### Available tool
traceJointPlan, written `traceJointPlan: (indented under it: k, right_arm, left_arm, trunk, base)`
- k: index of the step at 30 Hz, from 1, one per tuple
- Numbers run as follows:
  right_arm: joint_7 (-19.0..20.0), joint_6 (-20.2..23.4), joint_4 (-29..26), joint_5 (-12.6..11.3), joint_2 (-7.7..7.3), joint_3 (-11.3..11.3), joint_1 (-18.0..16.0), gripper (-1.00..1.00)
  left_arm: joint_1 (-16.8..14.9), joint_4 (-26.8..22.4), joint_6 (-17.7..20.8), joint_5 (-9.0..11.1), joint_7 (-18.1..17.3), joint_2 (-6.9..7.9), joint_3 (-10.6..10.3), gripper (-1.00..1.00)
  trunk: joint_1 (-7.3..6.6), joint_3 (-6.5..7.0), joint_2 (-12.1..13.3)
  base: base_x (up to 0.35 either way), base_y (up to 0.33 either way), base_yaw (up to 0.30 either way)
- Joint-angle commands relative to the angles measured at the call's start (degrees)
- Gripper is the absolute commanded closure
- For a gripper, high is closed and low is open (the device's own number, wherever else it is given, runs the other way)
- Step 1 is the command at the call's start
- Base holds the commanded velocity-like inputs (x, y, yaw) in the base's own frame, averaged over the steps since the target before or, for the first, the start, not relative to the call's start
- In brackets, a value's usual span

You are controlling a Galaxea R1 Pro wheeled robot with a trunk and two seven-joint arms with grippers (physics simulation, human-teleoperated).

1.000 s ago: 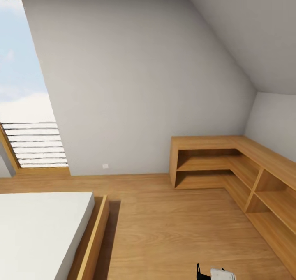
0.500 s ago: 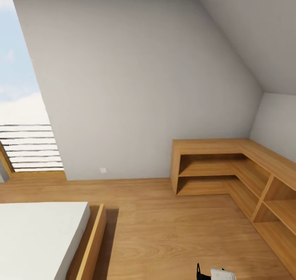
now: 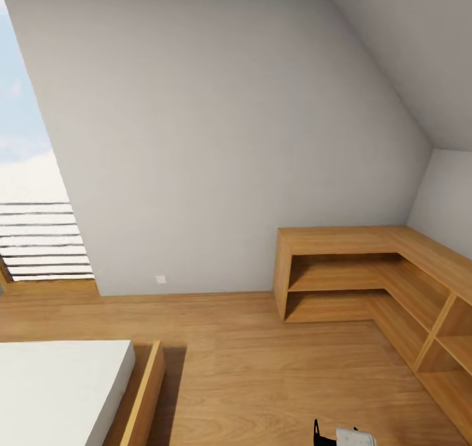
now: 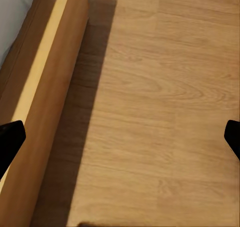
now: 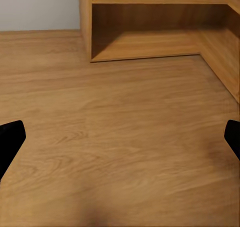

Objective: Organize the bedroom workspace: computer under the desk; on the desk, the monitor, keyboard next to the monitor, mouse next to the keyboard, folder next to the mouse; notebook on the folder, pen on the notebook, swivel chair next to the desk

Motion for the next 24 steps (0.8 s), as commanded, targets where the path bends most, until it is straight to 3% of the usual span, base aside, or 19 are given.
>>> traceJointPlan:
  k: [1, 24]
  right_arm:
    - [-0.51, -0.04, -0.01, -0.07, 0.0, 0.48, -0.04, -1.0]
    - [-0.51, 0.13, -0.02, -0.07, -0.08, 0.38, -0.04, -1.0]
  left_arm:
    - [-0.01, -0.07, -0.17, 0.49, 0.41, 0.06, -0.37, -1.0]
    - [-0.01, 0.1, -0.17, 0.52, 0.41, 0.06, -0.38, -1.0]
  trunk:
    - [0.04, -0.07, -0.04]
    - [0.04, -0.07, -0.04]
  base:
    - [0.311, 0.0, 0.0]
    - [0.319, 0.0, 0.0]
